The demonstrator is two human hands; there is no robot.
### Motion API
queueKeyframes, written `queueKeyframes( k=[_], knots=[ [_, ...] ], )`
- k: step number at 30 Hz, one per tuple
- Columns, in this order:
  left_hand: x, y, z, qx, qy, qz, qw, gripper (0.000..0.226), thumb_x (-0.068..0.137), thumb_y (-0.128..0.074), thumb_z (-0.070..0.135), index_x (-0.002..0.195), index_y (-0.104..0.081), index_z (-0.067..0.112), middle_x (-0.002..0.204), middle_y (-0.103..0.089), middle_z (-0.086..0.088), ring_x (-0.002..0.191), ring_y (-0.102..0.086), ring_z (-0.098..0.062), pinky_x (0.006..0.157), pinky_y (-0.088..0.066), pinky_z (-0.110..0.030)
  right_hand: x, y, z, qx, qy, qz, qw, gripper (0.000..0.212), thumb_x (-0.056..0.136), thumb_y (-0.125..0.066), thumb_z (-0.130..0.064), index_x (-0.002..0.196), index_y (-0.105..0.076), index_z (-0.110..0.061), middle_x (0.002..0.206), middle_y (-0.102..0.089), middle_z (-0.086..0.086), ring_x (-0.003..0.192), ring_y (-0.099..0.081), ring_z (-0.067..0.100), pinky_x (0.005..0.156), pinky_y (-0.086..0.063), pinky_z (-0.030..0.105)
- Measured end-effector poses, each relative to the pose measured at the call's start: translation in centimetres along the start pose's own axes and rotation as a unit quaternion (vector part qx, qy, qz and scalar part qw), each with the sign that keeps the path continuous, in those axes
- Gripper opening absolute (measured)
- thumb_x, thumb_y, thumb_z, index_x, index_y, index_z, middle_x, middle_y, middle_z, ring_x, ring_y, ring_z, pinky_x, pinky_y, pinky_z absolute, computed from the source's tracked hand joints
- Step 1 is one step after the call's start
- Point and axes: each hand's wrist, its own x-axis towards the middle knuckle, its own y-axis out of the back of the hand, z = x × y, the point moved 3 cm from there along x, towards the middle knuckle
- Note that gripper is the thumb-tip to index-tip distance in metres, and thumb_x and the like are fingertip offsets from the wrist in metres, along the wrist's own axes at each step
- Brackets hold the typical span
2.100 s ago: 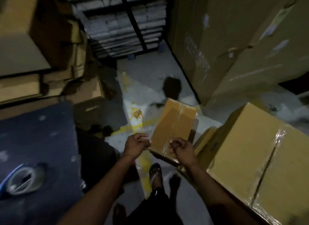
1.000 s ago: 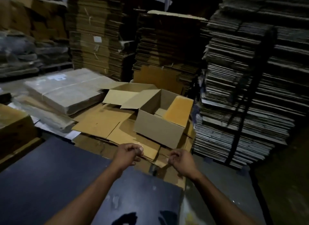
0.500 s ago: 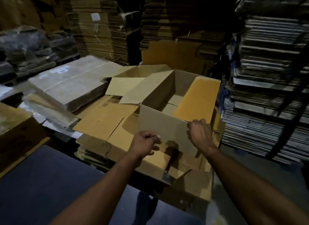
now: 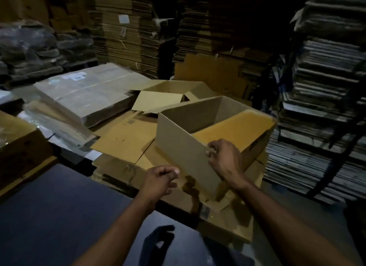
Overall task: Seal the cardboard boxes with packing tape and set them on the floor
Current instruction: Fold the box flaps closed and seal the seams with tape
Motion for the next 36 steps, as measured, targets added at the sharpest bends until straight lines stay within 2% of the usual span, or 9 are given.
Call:
queueKeyframes(
  k=[6, 12, 16, 19, 21, 25, 28, 32, 36],
  knots=[
    [-6.4, 12.2, -7.9, -0.064, 0.097, 0.096, 0.989, 0.091, 0.075, -0.066, 0.076, 0.142, -0.052, 0.015, 0.145, -0.054, -0.003, 0.129, -0.052, -0.030, 0.099, -0.050, -0.047, -12.2, 0.5, -16.8, 0.060, 0.001, -0.029, 0.998, 0.021, 0.095, -0.060, -0.032, 0.110, -0.073, -0.031, 0.110, -0.066, -0.003, 0.104, -0.062, 0.023, 0.084, -0.048, 0.033],
    [-17.0, 22.6, -12.3, -0.239, 0.213, 0.083, 0.944, 0.085, 0.084, -0.065, 0.075, 0.148, -0.047, 0.022, 0.131, -0.059, -0.008, 0.119, -0.057, -0.030, 0.106, -0.048, -0.053, -24.1, -1.3, -31.8, 0.083, 0.016, -0.062, 0.994, 0.022, 0.096, -0.062, -0.034, 0.116, -0.072, -0.030, 0.111, -0.066, -0.004, 0.100, -0.065, 0.021, 0.082, -0.050, 0.031],
    [-21.8, 27.9, -15.5, -0.288, 0.268, 0.083, 0.916, 0.109, 0.054, -0.082, 0.084, 0.140, -0.058, 0.021, 0.135, -0.063, -0.017, 0.119, -0.061, -0.037, 0.098, -0.053, -0.049, -30.5, -2.1, -38.4, 0.082, 0.038, -0.080, 0.993, 0.024, 0.097, -0.057, -0.036, 0.118, -0.069, -0.034, 0.112, -0.064, -0.009, 0.101, -0.063, 0.017, 0.081, -0.051, 0.031],
    [-24.6, 30.6, -16.3, -0.306, 0.282, 0.068, 0.907, 0.095, 0.060, -0.084, 0.079, 0.128, -0.067, 0.014, 0.124, -0.068, -0.023, 0.114, -0.065, -0.039, 0.079, -0.057, -0.041, -33.5, -1.8, -42.4, 0.078, 0.061, -0.090, 0.991, 0.029, 0.097, -0.056, -0.034, 0.124, -0.067, -0.033, 0.116, -0.063, -0.008, 0.104, -0.062, 0.017, 0.083, -0.051, 0.031],
    [-26.6, 32.4, -15.4, -0.320, 0.248, 0.085, 0.910, 0.076, 0.071, -0.085, 0.065, 0.122, -0.071, 0.011, 0.116, -0.075, -0.021, 0.112, -0.069, -0.039, 0.093, -0.058, -0.048, -34.5, -1.6, -44.5, 0.105, 0.068, -0.094, 0.988, 0.029, 0.098, -0.058, -0.031, 0.124, -0.069, -0.030, 0.116, -0.064, -0.006, 0.103, -0.063, 0.020, 0.081, -0.049, 0.032],
    [-30.1, 38.5, -14.3, -0.236, 0.187, 0.272, 0.914, 0.054, 0.072, -0.094, 0.038, 0.106, -0.075, 0.001, 0.099, -0.079, -0.016, 0.086, -0.074, -0.034, 0.077, -0.059, -0.040, -34.7, -1.1, -46.7, 0.252, 0.089, -0.092, 0.959, 0.014, 0.096, -0.067, -0.029, 0.105, -0.078, -0.027, 0.102, -0.071, -0.006, 0.089, -0.067, 0.018, 0.072, -0.052, 0.031],
    [-32.2, 43.6, -12.7, -0.171, 0.162, 0.344, 0.909, 0.046, 0.074, -0.094, 0.018, 0.111, -0.072, 0.001, 0.109, -0.074, -0.016, 0.084, -0.068, -0.030, 0.080, -0.054, -0.040, -34.6, -1.7, -46.8, 0.291, 0.132, -0.096, 0.943, 0.018, 0.092, -0.066, -0.034, 0.100, -0.079, -0.025, 0.093, -0.071, -0.008, 0.082, -0.065, 0.011, 0.072, -0.055, 0.031],
    [-32.9, 48.7, -9.7, -0.067, 0.131, 0.365, 0.919, 0.043, 0.075, -0.092, 0.011, 0.112, -0.070, 0.009, 0.112, -0.073, -0.011, 0.097, -0.067, -0.033, 0.094, -0.056, -0.045, -33.1, -1.7, -45.6, 0.250, 0.154, -0.107, 0.950, 0.017, 0.093, -0.067, -0.034, 0.102, -0.079, -0.025, 0.096, -0.073, -0.009, 0.089, -0.064, 0.012, 0.078, -0.054, 0.032],
    [-30.2, 53.8, -5.0, 0.043, 0.073, 0.363, 0.928, 0.039, 0.078, -0.090, 0.013, 0.111, -0.069, 0.015, 0.107, -0.072, -0.007, 0.097, -0.067, -0.029, 0.089, -0.057, -0.044, -28.6, -1.6, -46.5, 0.155, 0.191, -0.128, 0.961, 0.023, 0.096, -0.065, -0.042, 0.113, -0.075, -0.030, 0.108, -0.073, -0.011, 0.106, -0.062, 0.015, 0.090, -0.047, 0.033]
  ],
)
